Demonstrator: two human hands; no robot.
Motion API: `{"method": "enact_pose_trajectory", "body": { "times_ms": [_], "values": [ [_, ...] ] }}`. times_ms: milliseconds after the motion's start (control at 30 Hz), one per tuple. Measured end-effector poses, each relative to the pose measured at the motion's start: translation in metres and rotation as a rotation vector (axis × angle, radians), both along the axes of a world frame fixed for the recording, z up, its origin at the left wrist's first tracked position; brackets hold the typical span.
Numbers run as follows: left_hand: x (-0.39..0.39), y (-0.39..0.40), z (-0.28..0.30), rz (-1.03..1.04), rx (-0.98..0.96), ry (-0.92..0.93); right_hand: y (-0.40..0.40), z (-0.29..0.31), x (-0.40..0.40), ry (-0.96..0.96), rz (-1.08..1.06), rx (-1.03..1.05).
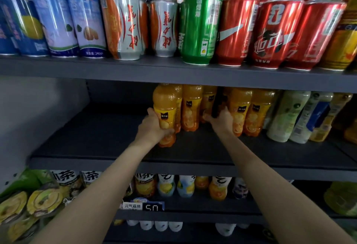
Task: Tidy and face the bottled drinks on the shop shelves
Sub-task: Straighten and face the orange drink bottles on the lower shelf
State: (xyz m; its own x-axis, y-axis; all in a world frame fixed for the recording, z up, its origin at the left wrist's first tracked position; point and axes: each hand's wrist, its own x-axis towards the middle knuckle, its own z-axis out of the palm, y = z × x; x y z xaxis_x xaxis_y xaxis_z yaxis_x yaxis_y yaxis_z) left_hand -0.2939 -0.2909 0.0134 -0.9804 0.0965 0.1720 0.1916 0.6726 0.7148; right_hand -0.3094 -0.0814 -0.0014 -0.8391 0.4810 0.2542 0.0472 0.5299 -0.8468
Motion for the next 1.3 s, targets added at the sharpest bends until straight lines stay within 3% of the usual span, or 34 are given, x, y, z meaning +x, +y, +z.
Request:
{"method": "enact_pose_trajectory", "body": {
  "times_ms": [200,333,433,733,833,900,933,1033,1100,1300],
  "values": [
    [-0.002,0.002,0.002,0.021,0.007,-0.044,-0.009,-0.007,-0.045,-0.073,-0.011,-0.114],
    [-0.005,0.000,-0.002,0.009,0.024,-0.030,-0.013,-0.015,-0.048,-0.091,-0.056,-0.018],
    [-0.007,-0.001,-0.003,0.008,0.016,-0.020,-0.017,-0.017,-0.033,-0.103,-0.107,0.107],
    [0.008,0.001,-0.012,0.053,0.123,0.004,-0.025,-0.022,0.058,-0.058,-0.105,0.230],
    [0.038,0.005,-0.017,0.137,0.196,0.257,-0.020,-0.025,0.082,-0.009,-0.043,0.232],
    [0.058,0.008,-0.014,0.045,0.241,0.449,-0.015,-0.025,0.098,0.022,0.024,0.242],
    [0.063,0.011,-0.011,-0.057,0.268,0.460,-0.012,-0.023,0.104,0.033,0.069,0.231],
    [0.076,0.021,0.005,-0.407,0.409,0.147,-0.011,-0.011,0.123,-0.038,0.255,0.128],
    [0.080,0.024,0.014,-0.510,0.538,-0.075,-0.014,-0.004,0.134,-0.078,0.415,0.029],
    [0.088,0.014,0.025,-0.404,0.613,-0.115,-0.034,0.013,0.159,-0.107,0.585,-0.083]
  ]
}}
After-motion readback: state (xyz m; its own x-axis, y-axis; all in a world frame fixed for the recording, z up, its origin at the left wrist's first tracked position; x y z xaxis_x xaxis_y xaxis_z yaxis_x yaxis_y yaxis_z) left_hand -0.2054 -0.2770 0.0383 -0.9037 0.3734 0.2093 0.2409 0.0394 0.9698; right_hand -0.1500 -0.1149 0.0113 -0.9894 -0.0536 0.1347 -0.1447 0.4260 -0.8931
